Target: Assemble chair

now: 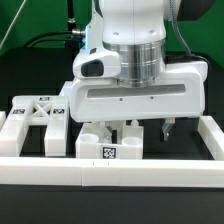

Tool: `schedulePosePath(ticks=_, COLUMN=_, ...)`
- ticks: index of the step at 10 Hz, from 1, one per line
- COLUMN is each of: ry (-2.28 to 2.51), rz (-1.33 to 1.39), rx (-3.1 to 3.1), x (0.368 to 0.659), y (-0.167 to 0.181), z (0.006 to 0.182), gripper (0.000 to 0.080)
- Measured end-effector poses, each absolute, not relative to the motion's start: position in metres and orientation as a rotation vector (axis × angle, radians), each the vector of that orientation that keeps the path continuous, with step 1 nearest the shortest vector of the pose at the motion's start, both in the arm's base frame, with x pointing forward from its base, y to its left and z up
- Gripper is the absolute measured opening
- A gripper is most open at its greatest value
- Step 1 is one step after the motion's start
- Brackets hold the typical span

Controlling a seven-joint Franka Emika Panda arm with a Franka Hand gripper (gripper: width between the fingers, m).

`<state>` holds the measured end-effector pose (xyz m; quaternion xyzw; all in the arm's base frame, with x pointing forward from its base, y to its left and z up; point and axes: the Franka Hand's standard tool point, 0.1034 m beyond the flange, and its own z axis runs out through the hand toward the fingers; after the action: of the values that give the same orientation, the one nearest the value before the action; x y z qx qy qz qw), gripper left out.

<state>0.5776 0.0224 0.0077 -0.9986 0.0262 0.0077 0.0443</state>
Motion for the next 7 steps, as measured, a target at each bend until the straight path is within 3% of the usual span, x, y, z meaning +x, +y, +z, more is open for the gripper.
schedulePosePath(ticks=2, ry=0.072, rz=0.025, rx=-3.052, x=0.5773, y=0.0248, z=0.0071, gripper=0.0649)
schedulePosePath(ticks=3, ry=0.069, rz=0.025, rx=-3.052, x=0.5773, y=0.0247, z=0.0071, gripper=0.0541)
schedulePosePath(ticks=4, ry=0.068, rz=0.025, rx=-3.052, x=0.5773, y=0.0248, z=0.0071, gripper=0.0541)
schedulePosePath(ticks=6, ry=0.067, rz=0.025, rx=-3.052, x=0.5773, y=0.0248, z=0.0071, gripper=0.0165)
schedulePosePath(ticks=7, ry=0.066, rz=0.025, rx=-3.052, x=0.5773, y=0.0248, z=0.0071, gripper=0.0165)
